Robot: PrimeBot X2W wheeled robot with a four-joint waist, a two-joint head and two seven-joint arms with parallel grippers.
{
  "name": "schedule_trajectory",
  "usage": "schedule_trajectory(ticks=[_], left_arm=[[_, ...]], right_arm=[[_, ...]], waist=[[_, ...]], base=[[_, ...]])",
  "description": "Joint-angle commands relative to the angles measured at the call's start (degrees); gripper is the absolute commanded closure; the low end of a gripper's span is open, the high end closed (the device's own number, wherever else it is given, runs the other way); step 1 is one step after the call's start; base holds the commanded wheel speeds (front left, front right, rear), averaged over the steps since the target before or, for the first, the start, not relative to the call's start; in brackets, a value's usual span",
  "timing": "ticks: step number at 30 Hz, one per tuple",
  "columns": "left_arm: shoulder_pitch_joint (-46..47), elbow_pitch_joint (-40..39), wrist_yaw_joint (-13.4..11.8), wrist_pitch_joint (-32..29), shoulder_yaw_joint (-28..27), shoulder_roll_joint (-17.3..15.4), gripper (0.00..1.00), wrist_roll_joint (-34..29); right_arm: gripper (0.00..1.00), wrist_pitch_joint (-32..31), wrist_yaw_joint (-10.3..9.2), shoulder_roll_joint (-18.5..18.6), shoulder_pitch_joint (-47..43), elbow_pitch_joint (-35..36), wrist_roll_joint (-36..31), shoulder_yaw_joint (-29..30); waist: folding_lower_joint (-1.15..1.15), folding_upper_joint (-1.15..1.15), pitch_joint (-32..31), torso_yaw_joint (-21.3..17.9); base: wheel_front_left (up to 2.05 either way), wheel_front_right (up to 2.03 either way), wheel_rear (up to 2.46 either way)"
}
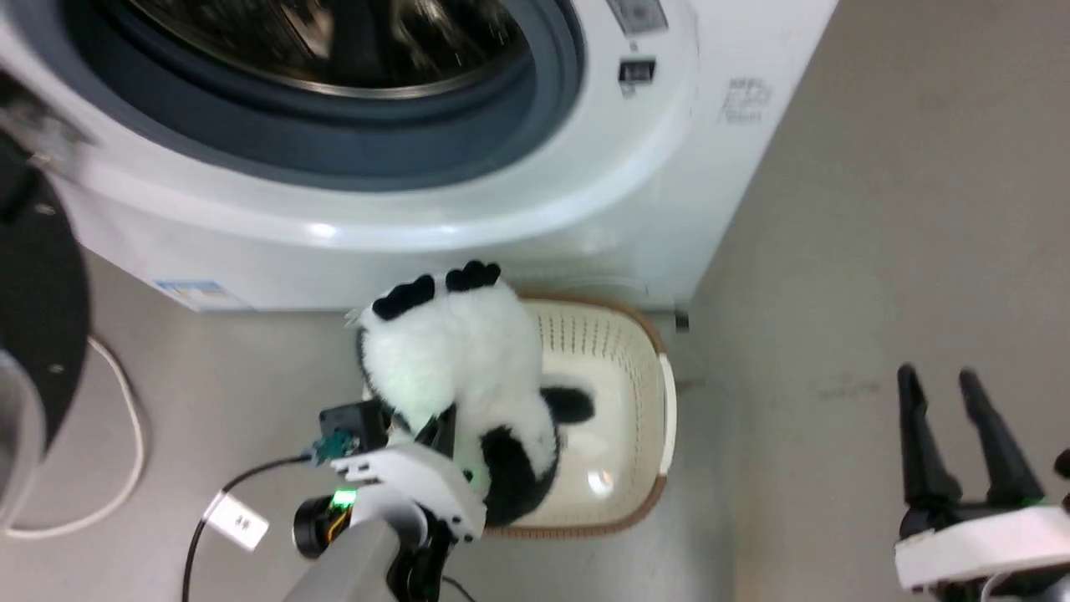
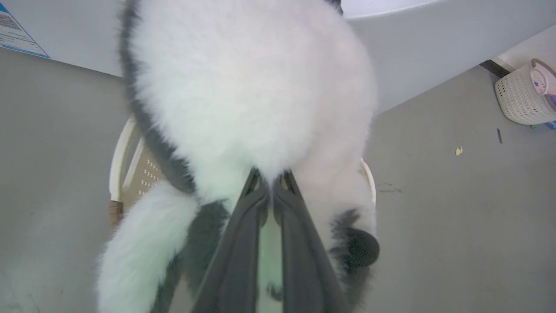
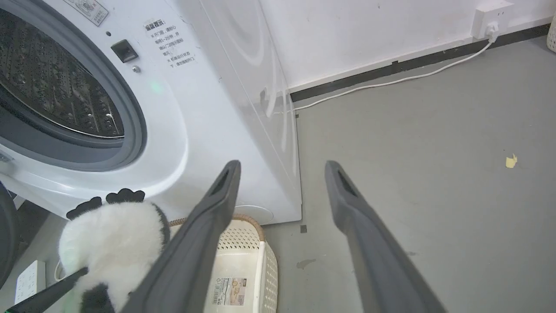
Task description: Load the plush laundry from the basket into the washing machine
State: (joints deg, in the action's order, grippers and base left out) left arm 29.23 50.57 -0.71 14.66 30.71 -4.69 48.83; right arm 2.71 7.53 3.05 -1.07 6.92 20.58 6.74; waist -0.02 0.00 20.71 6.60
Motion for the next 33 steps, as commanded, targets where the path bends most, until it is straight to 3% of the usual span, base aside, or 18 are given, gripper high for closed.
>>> schedule_trajectory(ticks=[1,10,20,26,33], left_arm=[[-1.17,-1.57,-0.28,0.33,-0.67,-0.37,1.00,-0.79],[-11.04,-17.03,-4.02,0.33,-6.21,-3.45,1.00,-8.50],[-17.86,-34.27,-8.26,0.33,-12.06,-5.37,1.00,-19.66],[-16.32,-35.79,-8.04,0.33,-14.13,-4.78,1.00,-22.87],[-5.75,-29.58,-5.97,0.34,-16.74,-4.38,1.00,-24.26]], right_arm=[[0.00,0.51,-0.04,-0.15,-0.80,-0.51,0.52,-0.21],[0.00,1.51,-0.04,-0.16,-3.53,-3.76,2.47,-1.38],[0.00,2.33,-0.04,-0.17,-5.26,-5.68,3.76,-2.01],[0.00,2.53,-0.04,-0.17,-5.29,-5.74,4.00,-1.91],[0.00,1.78,-0.04,-0.17,-2.61,-3.84,3.41,-1.95]], waist=[[0.02,0.00,-4.79,1.64],[0.02,0.00,-12.65,2.89],[0.02,0.00,-16.17,2.68],[0.02,0.00,-15.81,2.16],[0.02,0.00,-10.54,0.69]], base=[[0.00,0.00,0.00],[0.00,0.00,0.00],[0.00,0.00,0.00],[0.00,0.00,0.00],[0.00,0.00,0.00]])
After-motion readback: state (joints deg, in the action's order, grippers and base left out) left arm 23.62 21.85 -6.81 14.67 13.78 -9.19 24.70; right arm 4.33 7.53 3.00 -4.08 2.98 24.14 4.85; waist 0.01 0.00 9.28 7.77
